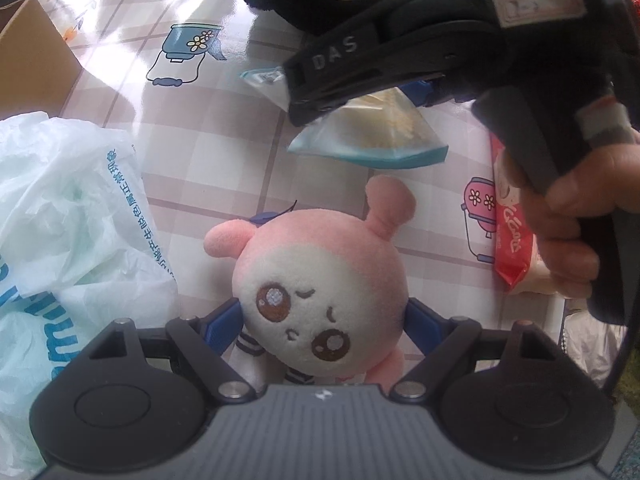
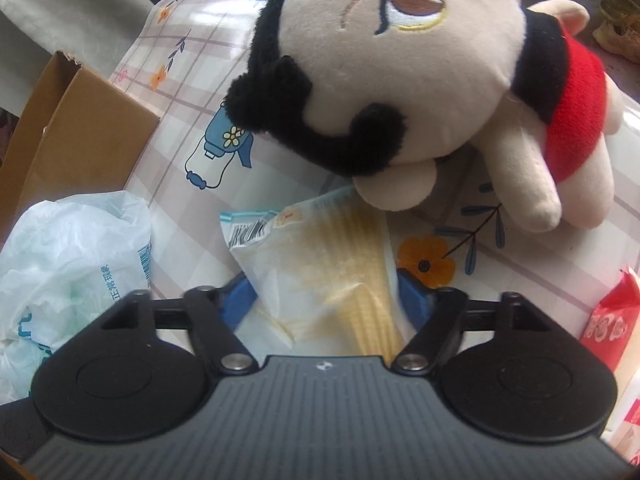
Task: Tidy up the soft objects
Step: 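Grasp the clear bag of yellow sticks with the right tool while the left tool holds the bunny, then carry the bunny and the clear bag together over the cardboard box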
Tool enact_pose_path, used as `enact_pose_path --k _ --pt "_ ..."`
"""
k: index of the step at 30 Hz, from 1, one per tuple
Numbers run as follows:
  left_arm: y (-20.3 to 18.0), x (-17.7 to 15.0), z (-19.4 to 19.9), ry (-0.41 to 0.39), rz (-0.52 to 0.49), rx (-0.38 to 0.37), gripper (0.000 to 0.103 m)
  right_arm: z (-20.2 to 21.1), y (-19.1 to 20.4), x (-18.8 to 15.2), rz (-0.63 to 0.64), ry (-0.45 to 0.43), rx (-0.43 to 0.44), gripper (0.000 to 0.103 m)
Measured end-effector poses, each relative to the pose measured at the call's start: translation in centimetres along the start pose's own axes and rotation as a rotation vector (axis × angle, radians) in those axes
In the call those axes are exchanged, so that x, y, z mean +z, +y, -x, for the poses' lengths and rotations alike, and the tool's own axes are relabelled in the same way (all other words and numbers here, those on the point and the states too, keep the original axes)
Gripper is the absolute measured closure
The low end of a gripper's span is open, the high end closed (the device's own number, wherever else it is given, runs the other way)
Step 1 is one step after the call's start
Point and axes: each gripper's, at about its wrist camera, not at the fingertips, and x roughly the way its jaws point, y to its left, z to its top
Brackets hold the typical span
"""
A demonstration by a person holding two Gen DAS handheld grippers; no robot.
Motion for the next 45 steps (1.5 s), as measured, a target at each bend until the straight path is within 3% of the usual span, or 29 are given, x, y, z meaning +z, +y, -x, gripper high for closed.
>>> enact_pose_path --k 3,6,17,29,37,45 --pt "-0.1 0.0 0.1 -0.001 -0.008 0.003 0.018 0.7 -0.8 -0.4 -0.024 -0.009 0.011 0.051" --pt "-0.3 -0.1 0.2 -0.007 -0.016 0.005 0.020 1.6 -1.6 -1.0 -0.043 -0.027 0.001 0.054" --pt "-1.3 -0.8 1.1 -0.021 -0.040 -0.029 0.020 8.3 -3.7 -4.7 -0.152 -0.140 0.032 0.055" --pt "-2.4 -1.5 6.0 -0.112 -0.049 -0.073 0.020 16.4 -4.3 -9.0 -0.276 -0.254 0.047 0.055" --pt "0.0 -2.6 11.1 -0.172 -0.021 -0.079 0.020 20.5 -0.9 -10.5 -0.302 -0.291 0.073 0.054" --pt "7.4 -4.8 18.4 -0.226 0.063 -0.045 0.020 21.6 7.6 -9.8 -0.291 -0.292 0.181 0.054"
